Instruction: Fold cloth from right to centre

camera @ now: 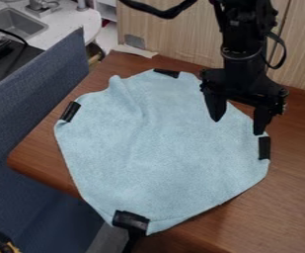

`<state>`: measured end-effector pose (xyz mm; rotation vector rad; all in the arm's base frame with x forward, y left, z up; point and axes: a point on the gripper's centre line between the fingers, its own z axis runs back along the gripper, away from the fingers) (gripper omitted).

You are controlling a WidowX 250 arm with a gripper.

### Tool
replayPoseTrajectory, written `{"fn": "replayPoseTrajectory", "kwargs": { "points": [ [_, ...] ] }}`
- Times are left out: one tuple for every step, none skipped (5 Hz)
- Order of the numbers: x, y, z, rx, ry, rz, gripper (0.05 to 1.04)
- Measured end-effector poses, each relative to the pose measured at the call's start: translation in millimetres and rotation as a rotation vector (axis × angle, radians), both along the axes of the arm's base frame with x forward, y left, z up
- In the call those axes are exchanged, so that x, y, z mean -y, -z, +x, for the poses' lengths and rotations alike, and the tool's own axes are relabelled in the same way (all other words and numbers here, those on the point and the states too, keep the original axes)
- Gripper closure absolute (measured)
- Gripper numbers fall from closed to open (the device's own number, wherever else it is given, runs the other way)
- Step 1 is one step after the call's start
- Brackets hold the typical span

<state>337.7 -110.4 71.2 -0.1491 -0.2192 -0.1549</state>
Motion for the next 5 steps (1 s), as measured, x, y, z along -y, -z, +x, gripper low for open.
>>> {"fn": "replayPoseTrajectory", "kwargs": {
  "points": [
    [-0.7,10.1,-1.1,-0.024,0.003,0.01,0.083],
    [5.5,22.7,7.0,0.006,0.06,0.041,0.083],
    [17.0,36.6,14.9,0.018,0.112,0.031,0.083],
    [31.8,52.1,23.9,0.037,0.155,0.029,0.083],
    [43.5,67.3,26.3,0.018,0.178,0.033,0.083]
  ]
}}
